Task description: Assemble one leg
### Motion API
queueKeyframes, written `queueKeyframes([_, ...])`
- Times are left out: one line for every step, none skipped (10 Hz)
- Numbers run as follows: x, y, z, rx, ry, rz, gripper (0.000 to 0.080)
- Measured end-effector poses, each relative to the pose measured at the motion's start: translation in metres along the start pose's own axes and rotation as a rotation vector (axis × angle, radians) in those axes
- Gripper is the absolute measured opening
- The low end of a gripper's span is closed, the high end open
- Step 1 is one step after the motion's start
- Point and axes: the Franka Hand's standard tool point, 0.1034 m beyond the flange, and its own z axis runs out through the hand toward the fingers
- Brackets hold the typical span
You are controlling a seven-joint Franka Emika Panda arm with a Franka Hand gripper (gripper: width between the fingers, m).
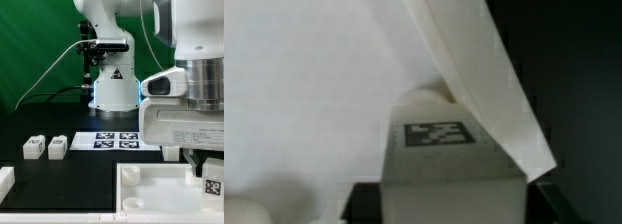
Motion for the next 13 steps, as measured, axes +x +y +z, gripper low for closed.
queueKeyframes([0.0002, 0.0004, 0.0001, 0.000, 0.000, 0.108, 0.0296])
queueKeyframes([0.0005, 0.0007, 0.0001, 0.000, 0.000, 0.158, 0.0296])
queueKeyframes([0.0029, 0.0029, -0.0002, 0.023, -0.020, 0.379, 0.0296])
queueKeyframes([0.0029, 0.0043, 0.0003, 0.042, -0.055, 0.632, 0.0296])
queueKeyframes([0.0002, 0.0021, 0.0012, 0.062, -0.094, 0.857, 0.0296])
queueKeyframes([-0.0010, 0.0008, 0.0017, 0.062, -0.109, 1.005, 0.0296])
queueKeyframes([-0.0013, 0.0002, 0.0022, 0.061, -0.121, 1.133, 0.0296])
queueKeyframes([-0.0006, -0.0004, 0.0018, 0.063, -0.130, 1.258, 0.0296])
queueKeyframes([-0.0004, -0.0002, 0.0017, 0.060, -0.132, 1.312, 0.0296])
queueKeyframes([-0.0002, 0.0000, 0.0017, 0.060, -0.131, 1.315, 0.0297])
queueKeyframes([-0.0009, 0.0001, 0.0025, 0.058, -0.132, 1.313, 0.0297])
queueKeyframes([-0.0010, 0.0000, 0.0026, 0.058, -0.132, 1.313, 0.0473])
queueKeyframes([-0.0013, -0.0002, 0.0026, 0.058, -0.132, 1.309, 0.0587])
